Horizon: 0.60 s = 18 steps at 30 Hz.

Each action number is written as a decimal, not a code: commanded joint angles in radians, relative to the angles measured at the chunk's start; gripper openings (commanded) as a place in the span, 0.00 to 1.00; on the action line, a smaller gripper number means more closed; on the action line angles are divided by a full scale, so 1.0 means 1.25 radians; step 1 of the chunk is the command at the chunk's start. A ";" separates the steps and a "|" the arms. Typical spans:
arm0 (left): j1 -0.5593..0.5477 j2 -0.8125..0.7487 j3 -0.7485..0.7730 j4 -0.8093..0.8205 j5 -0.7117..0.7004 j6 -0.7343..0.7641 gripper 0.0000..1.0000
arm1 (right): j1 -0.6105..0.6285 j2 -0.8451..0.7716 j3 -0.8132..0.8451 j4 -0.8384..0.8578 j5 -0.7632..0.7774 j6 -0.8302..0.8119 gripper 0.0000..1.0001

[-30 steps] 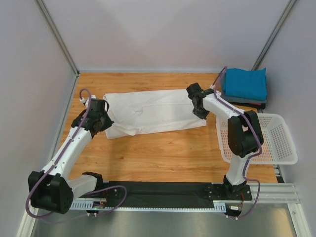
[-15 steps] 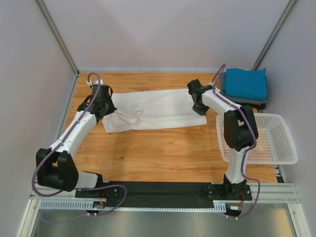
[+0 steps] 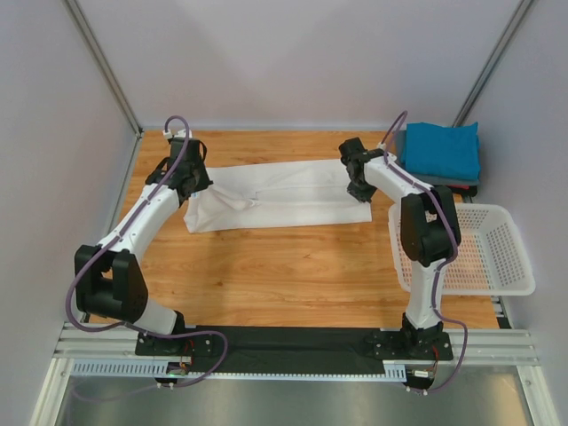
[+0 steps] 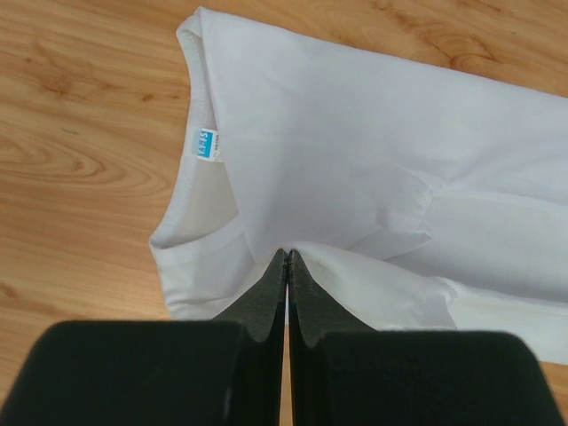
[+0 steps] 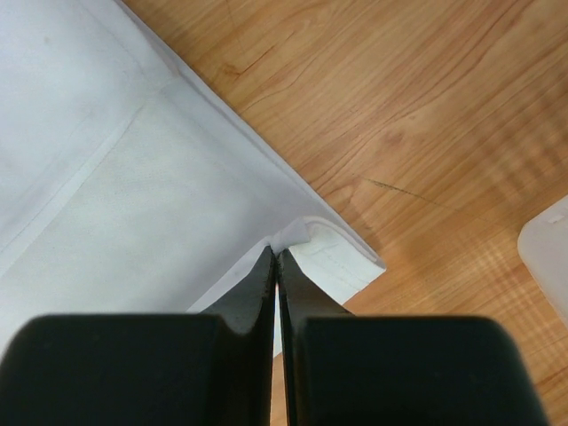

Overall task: Fold and stack the t-shirts
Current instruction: Fold the tshirt

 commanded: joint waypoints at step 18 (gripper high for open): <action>-0.003 0.126 0.101 0.129 0.018 0.105 0.00 | -0.021 0.047 0.061 0.016 0.008 -0.015 0.01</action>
